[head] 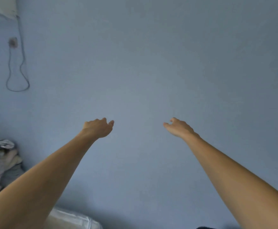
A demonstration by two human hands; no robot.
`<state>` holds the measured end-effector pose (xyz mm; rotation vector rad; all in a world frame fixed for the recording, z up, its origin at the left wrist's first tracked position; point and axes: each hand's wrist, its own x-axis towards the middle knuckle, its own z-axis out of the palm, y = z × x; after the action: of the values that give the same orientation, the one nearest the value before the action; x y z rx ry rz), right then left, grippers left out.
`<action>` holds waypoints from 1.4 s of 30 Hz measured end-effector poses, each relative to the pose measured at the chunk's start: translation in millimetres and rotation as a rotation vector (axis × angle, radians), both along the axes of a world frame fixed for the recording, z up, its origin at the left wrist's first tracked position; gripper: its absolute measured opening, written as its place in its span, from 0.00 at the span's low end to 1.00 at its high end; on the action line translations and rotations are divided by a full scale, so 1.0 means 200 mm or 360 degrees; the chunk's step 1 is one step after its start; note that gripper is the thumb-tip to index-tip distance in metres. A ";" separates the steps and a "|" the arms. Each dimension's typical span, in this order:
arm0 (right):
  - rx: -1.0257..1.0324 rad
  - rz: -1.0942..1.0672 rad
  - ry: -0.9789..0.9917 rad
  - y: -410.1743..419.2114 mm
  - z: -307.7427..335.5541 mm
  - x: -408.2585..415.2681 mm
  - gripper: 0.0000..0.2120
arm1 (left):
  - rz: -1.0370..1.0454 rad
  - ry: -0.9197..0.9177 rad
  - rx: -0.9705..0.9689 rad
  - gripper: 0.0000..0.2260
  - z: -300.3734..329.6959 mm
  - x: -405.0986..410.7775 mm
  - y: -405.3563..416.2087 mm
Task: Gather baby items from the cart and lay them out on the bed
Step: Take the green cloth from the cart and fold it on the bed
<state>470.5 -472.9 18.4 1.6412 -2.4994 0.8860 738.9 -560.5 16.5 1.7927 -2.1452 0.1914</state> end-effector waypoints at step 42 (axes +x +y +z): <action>0.1922 0.2067 -0.0254 -2.42 -3.11 2.64 0.25 | 0.1171 0.1840 0.0933 0.19 -3.03 1.94 -1.18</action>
<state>998.6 -957.5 -603.9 3.6750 -1.6973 -0.9551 1126.1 -796.0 -589.2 2.0828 -0.7125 -1.1168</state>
